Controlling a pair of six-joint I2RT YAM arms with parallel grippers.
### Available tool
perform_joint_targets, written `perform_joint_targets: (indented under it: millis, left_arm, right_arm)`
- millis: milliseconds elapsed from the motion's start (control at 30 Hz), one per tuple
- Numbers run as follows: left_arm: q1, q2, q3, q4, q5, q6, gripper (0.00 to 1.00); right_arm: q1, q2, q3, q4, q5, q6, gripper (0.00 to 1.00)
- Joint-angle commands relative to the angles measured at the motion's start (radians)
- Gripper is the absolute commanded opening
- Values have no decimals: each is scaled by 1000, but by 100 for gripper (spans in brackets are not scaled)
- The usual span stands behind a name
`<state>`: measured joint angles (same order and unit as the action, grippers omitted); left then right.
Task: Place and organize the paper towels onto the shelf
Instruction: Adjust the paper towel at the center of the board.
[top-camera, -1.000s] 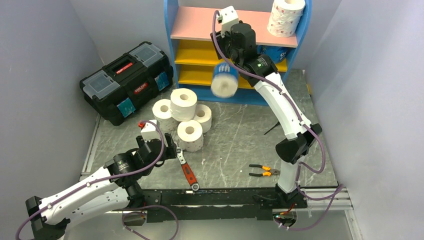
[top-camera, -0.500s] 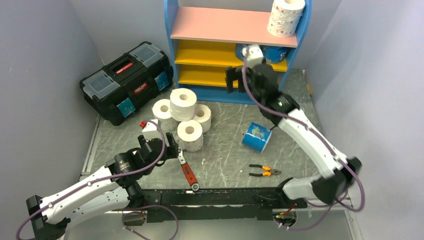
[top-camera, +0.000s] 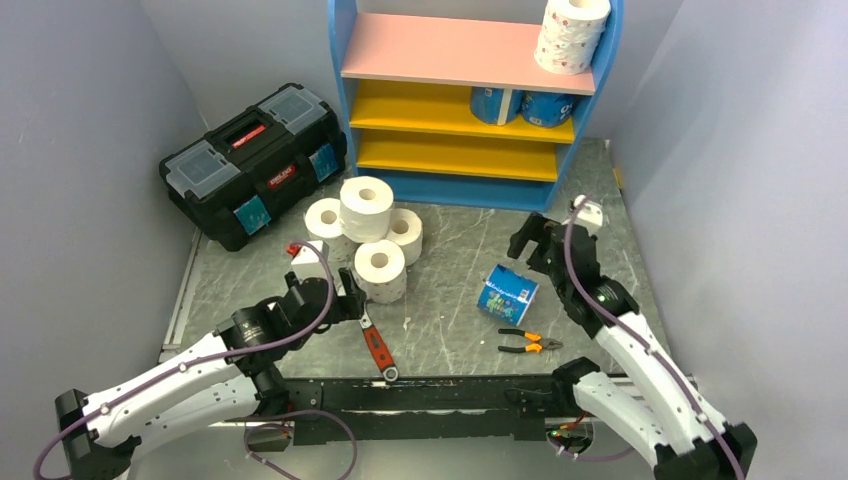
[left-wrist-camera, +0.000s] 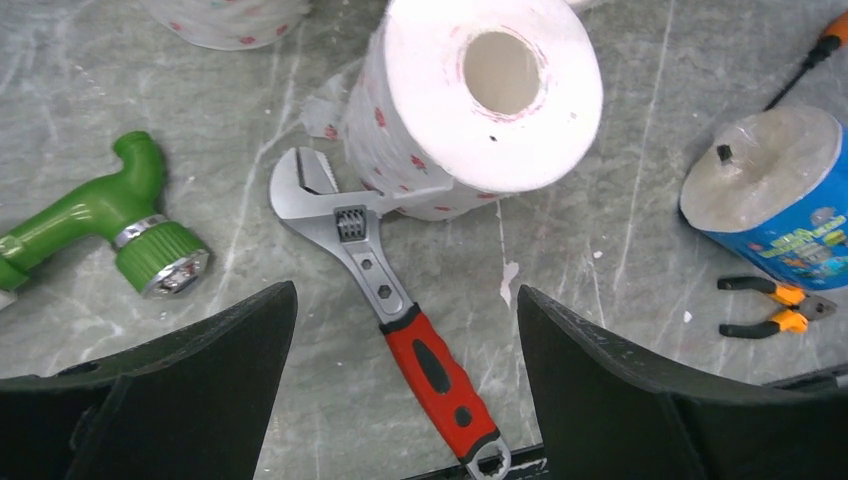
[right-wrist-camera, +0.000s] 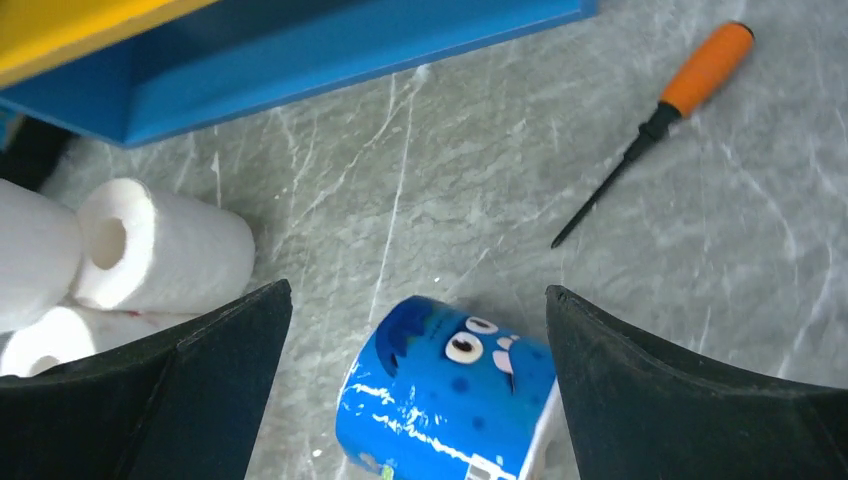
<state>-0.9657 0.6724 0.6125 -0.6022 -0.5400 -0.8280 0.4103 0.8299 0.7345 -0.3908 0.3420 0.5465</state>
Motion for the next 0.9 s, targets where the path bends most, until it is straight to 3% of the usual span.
perform_joint_targets:
  millis: [0, 200, 333, 600, 867]
  left_arm:
    - [-1, -2, -30, 108, 80, 28, 88]
    - [-1, -17, -87, 373, 233, 106, 89]
    - [0, 25, -101, 580, 372, 155, 91]
    - [0, 141, -80, 821, 520, 171, 92]
    - [1, 174, -63, 785, 531, 166, 91]
  right_arm:
    - [-8, -150, -30, -90, 75, 220, 100]
    - [-9, -270, -50, -279, 75, 377, 100]
    - [-8, -378, -112, -313, 4, 428, 100]
    - [-9, -540, -327, -151, -126, 510, 100]
    - [-10, -472, -454, 34, -150, 516, 100]
